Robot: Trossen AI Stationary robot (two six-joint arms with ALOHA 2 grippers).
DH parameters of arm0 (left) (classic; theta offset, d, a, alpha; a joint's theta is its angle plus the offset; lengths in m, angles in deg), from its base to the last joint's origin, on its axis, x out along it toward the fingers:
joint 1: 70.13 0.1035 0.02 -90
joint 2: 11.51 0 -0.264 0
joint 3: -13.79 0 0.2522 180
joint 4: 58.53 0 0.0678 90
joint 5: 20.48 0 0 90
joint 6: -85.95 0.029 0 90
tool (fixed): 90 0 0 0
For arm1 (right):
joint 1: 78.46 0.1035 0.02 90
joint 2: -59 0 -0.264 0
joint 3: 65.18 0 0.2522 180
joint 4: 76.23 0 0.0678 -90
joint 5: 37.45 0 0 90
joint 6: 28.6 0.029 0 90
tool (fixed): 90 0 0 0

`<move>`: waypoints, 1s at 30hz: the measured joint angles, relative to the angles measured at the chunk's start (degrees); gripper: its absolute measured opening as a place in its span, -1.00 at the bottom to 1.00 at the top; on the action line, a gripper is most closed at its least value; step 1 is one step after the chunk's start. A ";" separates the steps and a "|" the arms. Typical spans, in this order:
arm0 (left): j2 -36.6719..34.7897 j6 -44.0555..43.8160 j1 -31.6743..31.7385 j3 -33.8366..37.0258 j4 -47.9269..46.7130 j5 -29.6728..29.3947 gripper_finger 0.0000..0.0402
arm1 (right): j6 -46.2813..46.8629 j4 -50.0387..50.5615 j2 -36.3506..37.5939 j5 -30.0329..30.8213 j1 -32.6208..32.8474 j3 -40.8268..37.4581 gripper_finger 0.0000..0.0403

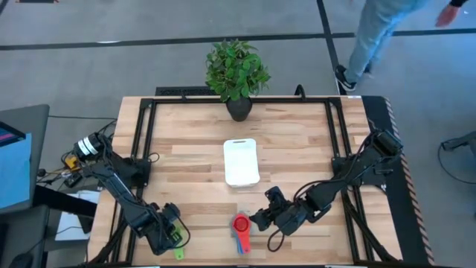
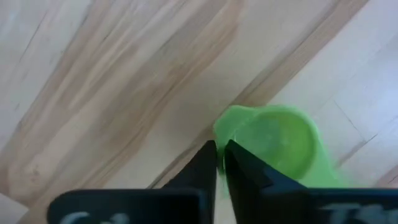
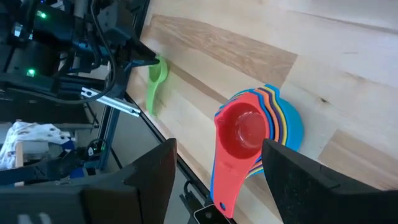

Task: Nest measuring cups in basket
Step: Stack the green measuring cup on top of the pink measuring cup

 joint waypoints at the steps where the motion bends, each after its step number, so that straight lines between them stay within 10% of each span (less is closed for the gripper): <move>1: 0.00 0.25 0.17 0.00 0.07 0.01 -0.94 | 0.00 0.00 0.00 0.01 0.18 0.00 0.29; 30: -0.85 30.15 23.83 -24.24 1.38 -0.92 -1.00 | 5.11 2.05 0.00 -2.70 4.84 0.30 0.29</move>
